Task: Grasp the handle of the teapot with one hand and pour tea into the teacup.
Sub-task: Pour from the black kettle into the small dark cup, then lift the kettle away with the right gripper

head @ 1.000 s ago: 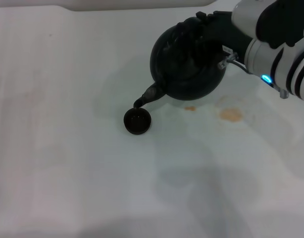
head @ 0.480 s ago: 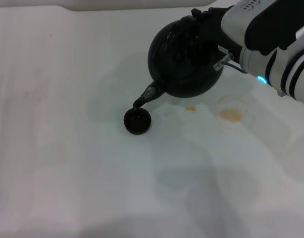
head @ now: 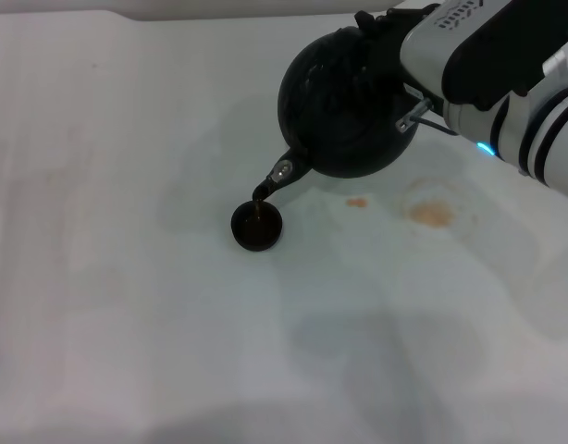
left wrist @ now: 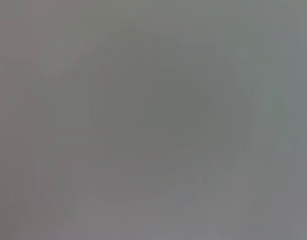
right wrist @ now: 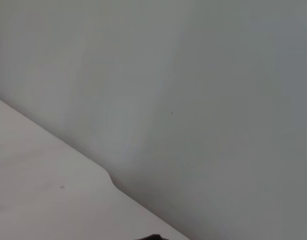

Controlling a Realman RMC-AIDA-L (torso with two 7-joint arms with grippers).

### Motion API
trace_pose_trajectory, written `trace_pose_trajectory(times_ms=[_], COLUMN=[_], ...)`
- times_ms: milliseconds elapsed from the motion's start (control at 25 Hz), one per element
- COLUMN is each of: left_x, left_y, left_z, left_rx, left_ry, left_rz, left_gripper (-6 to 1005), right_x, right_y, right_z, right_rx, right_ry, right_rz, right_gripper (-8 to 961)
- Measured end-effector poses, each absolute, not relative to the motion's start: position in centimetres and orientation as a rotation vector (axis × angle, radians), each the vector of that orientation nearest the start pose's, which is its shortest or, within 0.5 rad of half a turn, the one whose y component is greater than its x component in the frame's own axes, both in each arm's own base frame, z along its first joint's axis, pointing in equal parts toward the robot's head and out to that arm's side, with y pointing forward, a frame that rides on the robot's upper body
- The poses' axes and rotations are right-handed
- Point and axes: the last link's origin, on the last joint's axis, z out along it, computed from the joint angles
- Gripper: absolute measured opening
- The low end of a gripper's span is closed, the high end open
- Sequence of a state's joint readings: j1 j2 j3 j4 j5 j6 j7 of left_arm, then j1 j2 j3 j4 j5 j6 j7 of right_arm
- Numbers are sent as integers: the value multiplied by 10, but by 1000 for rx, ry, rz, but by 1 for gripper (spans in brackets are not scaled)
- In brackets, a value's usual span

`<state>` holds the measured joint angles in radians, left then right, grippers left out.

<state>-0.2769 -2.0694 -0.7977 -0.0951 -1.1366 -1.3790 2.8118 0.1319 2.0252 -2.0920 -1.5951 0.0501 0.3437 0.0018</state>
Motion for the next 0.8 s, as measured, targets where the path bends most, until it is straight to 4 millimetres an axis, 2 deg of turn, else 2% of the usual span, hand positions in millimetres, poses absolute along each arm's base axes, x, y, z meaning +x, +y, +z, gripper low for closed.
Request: trace_pose_trajectory(times_ms=[800], left_x=[-384], left_y=[267], left_z=[38], left_rx=[-1220], left_ry=[-668], left_rz=[-804], left_gripper=[890], right_x=[147], right_y=[321], right_z=[-47], right_rx=[-2162], right_ry=[331], right_rz=[230], right_gripper=[207])
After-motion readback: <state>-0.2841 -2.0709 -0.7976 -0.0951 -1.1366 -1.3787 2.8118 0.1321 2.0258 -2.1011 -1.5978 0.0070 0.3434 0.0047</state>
